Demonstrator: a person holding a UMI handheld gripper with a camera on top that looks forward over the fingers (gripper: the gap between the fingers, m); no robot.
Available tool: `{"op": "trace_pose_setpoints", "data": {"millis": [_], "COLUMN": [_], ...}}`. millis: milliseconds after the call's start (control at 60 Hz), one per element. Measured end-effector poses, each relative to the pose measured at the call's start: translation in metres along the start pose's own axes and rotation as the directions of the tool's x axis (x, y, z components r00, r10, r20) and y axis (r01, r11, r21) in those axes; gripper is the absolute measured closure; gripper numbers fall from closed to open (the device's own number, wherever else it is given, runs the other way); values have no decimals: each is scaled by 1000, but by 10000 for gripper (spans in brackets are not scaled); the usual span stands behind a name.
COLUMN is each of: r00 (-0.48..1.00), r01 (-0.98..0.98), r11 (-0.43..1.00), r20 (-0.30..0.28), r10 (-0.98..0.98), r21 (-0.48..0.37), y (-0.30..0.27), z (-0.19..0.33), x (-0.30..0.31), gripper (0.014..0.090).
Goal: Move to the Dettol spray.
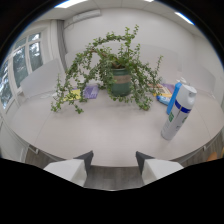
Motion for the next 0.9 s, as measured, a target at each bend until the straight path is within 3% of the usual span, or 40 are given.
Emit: {"op": "trace_pose_setpoints", "data": {"millis": [350, 900], "r00": [1000, 989], "r01": [1, -23], "r11": [1000, 999], "r20": [-9, -145], "r10": [-1, 17], "r21": [-8, -39], "y": [11, 50], "z": [-8, -32], "x": [31, 181], "gripper": [202, 205]}}
